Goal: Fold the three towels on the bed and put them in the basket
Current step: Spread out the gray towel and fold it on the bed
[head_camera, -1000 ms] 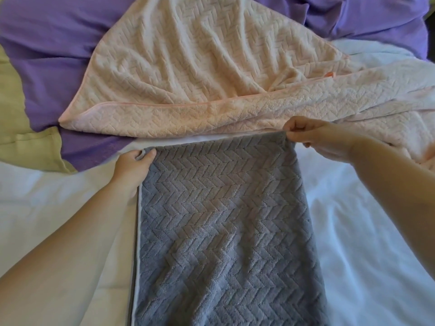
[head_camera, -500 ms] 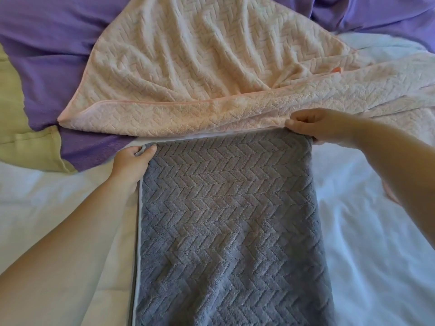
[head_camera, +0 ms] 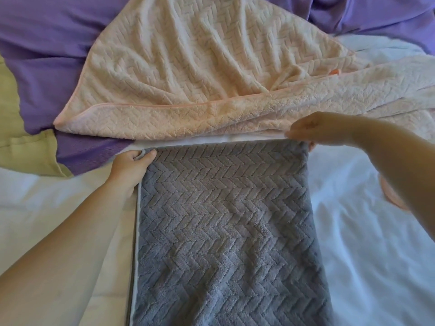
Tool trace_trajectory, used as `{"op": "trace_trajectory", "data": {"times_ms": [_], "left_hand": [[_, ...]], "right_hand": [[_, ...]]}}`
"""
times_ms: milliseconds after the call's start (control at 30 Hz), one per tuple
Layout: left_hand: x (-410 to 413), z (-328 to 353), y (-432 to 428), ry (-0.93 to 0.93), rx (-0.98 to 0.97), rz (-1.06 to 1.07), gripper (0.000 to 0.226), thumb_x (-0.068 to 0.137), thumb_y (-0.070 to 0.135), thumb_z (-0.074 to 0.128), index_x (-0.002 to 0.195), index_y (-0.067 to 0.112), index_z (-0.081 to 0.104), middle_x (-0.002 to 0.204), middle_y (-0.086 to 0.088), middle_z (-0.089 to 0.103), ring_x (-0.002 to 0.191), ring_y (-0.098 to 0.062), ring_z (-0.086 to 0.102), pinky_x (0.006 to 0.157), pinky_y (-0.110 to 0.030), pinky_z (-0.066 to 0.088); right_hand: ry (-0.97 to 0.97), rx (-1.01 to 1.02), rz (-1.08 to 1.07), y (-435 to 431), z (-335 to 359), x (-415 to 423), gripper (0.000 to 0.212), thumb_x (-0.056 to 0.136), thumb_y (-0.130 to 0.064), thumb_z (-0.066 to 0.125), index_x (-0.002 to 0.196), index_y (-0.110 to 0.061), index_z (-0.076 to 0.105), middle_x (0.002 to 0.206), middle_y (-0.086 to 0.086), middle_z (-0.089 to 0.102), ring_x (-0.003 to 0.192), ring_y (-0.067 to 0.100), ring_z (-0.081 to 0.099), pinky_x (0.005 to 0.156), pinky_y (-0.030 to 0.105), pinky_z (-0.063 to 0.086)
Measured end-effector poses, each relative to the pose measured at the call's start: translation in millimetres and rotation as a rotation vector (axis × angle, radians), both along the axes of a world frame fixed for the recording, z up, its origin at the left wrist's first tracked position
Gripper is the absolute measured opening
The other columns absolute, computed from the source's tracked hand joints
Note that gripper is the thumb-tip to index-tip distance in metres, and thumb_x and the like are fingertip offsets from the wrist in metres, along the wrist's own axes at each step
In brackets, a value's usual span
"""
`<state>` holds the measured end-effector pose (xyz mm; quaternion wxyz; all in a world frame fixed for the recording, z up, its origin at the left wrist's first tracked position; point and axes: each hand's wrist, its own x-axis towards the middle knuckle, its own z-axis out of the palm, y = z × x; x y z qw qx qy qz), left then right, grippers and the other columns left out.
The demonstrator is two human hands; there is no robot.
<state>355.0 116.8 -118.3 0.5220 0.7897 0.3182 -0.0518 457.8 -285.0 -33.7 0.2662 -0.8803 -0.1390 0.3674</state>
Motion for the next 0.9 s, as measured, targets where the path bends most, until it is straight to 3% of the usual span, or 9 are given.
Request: {"op": "trace_trajectory", "data": {"times_ms": [100, 233, 367, 467, 567, 700, 767, 833, 900], "left_hand": [[0, -2, 0, 0.010, 0.028, -0.003, 0.023, 0.086, 0.031, 0.068, 0.067, 0.030, 0.055, 0.077, 0.009, 0.058, 0.083, -0.014, 0.057, 0.080, -0.033, 0.045], [1, 0, -3, 0.014, 0.044, -0.011, 0.021, 0.085, 0.033, 0.068, 0.070, 0.022, 0.058, 0.080, 0.005, 0.059, 0.084, -0.016, 0.056, 0.079, -0.033, 0.044], [3, 4, -6, 0.001, 0.082, -0.003, 0.023, 0.084, 0.036, 0.070, 0.067, 0.031, 0.055, 0.075, 0.010, 0.055, 0.084, -0.015, 0.052, 0.071, -0.030, 0.043], [8, 5, -8, -0.061, 0.091, 0.036, 0.012, 0.081, 0.036, 0.072, 0.077, 0.027, 0.066, 0.075, 0.018, 0.053, 0.087, -0.012, 0.052, 0.075, -0.027, 0.041], [9, 3, -7, -0.050, 0.207, 0.023, 0.043, 0.082, 0.034, 0.071, 0.114, 0.006, 0.066, 0.104, 0.004, 0.063, 0.104, -0.019, 0.058, 0.085, -0.027, 0.040], [3, 16, -16, -0.157, 0.545, -0.083, 0.033, 0.085, 0.024, 0.068, 0.107, 0.003, 0.054, 0.114, -0.017, 0.057, 0.107, -0.034, 0.055, 0.087, -0.038, 0.043], [-3, 27, -37, -0.389, 0.858, -0.208, 0.029, 0.088, 0.023, 0.061, 0.109, 0.003, 0.053, 0.120, -0.019, 0.054, 0.114, -0.035, 0.049, 0.096, -0.042, 0.038], [-22, 30, -75, -0.587, 0.895, -0.552, 0.030, 0.094, 0.028, 0.050, 0.119, 0.012, 0.054, 0.133, -0.011, 0.051, 0.125, -0.028, 0.044, 0.106, -0.040, 0.030], [-49, 20, -107, -0.519, 0.894, -0.936, 0.044, 0.098, 0.040, 0.035, 0.138, 0.023, 0.043, 0.151, -0.001, 0.036, 0.140, -0.022, 0.030, 0.116, -0.042, 0.016]], "right_hand": [[-0.121, -0.142, 0.173, 1, -1, -1, 0.030, 0.077, -0.059, 0.059, 0.082, -0.031, 0.065, 0.084, -0.006, 0.065, 0.080, 0.011, 0.059, 0.072, 0.030, 0.044], [-0.205, -0.176, 0.124, 6, -14, -4, 0.023, 0.086, -0.048, 0.057, 0.077, -0.027, 0.059, 0.092, 0.001, 0.058, 0.087, 0.026, 0.057, 0.065, 0.028, 0.040], [-0.321, -0.374, 0.105, 7, -26, -2, 0.034, 0.084, -0.057, 0.056, 0.082, -0.023, 0.062, 0.127, 0.007, 0.040, 0.100, 0.027, 0.053, 0.087, 0.040, 0.045], [-0.420, -0.411, -0.040, 13, -38, -6, 0.035, 0.086, -0.047, 0.060, 0.098, -0.014, 0.060, 0.120, 0.013, 0.048, 0.092, 0.032, 0.055, 0.074, 0.037, 0.045], [-0.540, -0.409, -0.239, 14, -47, -13, 0.017, 0.093, -0.022, 0.055, 0.093, -0.010, 0.042, 0.099, 0.020, 0.058, 0.075, 0.031, 0.052, 0.063, 0.038, 0.042], [-0.680, -0.293, -0.485, 7, -37, -28, 0.016, 0.095, -0.022, 0.051, 0.101, -0.008, 0.047, 0.111, 0.019, 0.053, 0.089, 0.037, 0.053, 0.073, 0.044, 0.044], [-0.852, -0.115, -0.436, 25, -33, -52, 0.024, 0.094, -0.023, 0.050, 0.112, -0.008, 0.054, 0.119, 0.017, 0.052, 0.106, 0.036, 0.052, 0.083, 0.043, 0.043], [-0.864, 0.063, -0.347, 60, -36, -88, 0.034, 0.095, -0.027, 0.042, 0.125, -0.014, 0.052, 0.133, 0.008, 0.050, 0.124, 0.026, 0.045, 0.098, 0.039, 0.038], [-0.727, 0.027, -0.166, 92, -51, -123, 0.049, 0.099, -0.041, 0.027, 0.144, -0.024, 0.032, 0.153, -0.003, 0.029, 0.143, 0.015, 0.019, 0.115, 0.036, 0.019]]}}
